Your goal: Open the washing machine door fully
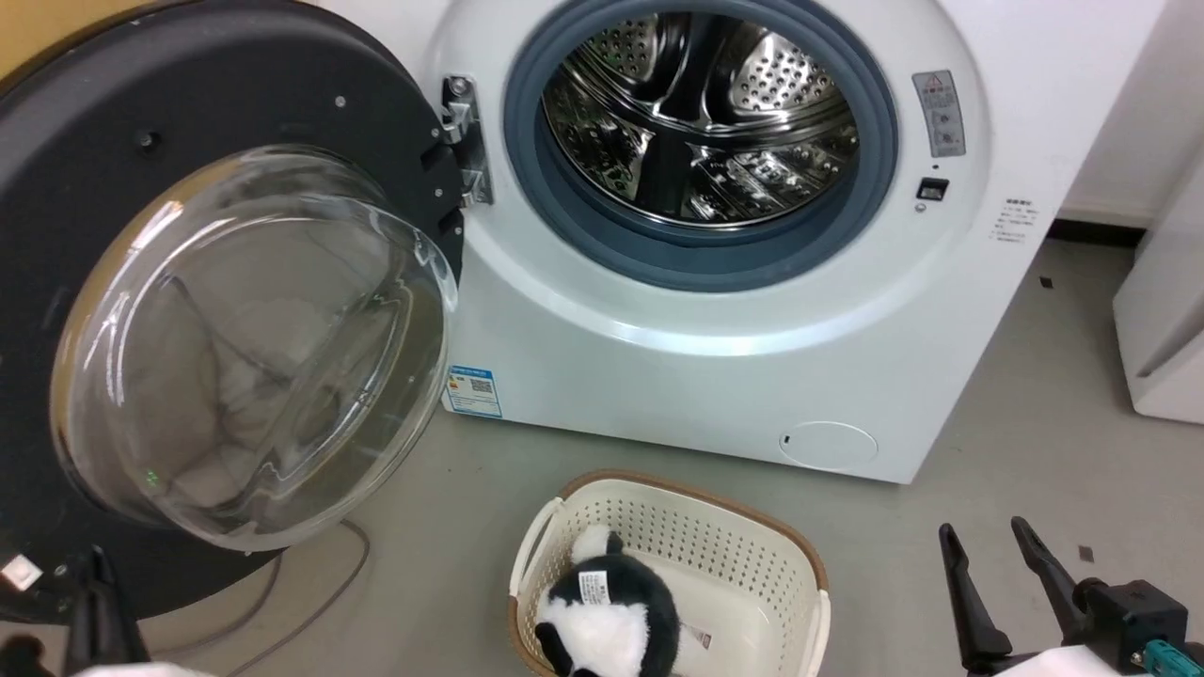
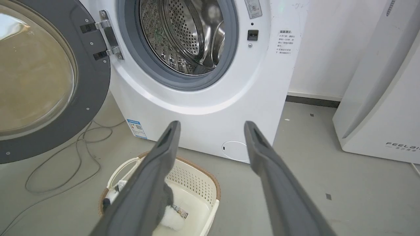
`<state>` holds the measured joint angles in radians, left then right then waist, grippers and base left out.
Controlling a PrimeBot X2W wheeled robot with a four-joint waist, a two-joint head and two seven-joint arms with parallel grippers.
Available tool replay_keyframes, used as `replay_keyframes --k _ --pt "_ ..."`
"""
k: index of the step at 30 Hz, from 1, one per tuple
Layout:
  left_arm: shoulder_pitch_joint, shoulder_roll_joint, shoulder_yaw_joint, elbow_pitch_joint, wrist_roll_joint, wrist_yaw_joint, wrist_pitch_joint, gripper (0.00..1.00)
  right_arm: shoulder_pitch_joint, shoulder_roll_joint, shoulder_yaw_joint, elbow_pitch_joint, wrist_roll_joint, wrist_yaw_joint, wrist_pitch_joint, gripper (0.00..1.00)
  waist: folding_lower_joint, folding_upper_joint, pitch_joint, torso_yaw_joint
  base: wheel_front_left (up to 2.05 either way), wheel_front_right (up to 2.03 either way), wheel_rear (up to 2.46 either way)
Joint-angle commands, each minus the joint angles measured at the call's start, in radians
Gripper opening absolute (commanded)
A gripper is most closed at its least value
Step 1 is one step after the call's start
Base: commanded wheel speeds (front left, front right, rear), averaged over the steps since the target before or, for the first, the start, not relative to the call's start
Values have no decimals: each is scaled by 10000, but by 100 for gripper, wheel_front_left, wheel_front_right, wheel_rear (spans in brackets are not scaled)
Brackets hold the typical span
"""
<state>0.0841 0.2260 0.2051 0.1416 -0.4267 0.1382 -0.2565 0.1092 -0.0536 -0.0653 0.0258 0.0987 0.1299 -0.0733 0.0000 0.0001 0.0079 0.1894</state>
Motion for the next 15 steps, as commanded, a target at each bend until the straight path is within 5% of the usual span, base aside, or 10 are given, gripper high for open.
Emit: replay_keyframes --k 1,3,15 --pt "224 -94 -38 -270 109 54 -51 34 -56 34 -60 5 110 8 -72 100 0 -1 -43 74 0 0 0" --pt "622 -306 -251 -732 329 99 -51 100 -49 34 -79 0 106 8 -74 100 0 -1 -86 121 0 0 0" --pt "1474 -711 -2122 -2126 1598 68 393 100 28 34 9 -309 -239 8 165 100 0 -1 -348 -329 0 0 0"
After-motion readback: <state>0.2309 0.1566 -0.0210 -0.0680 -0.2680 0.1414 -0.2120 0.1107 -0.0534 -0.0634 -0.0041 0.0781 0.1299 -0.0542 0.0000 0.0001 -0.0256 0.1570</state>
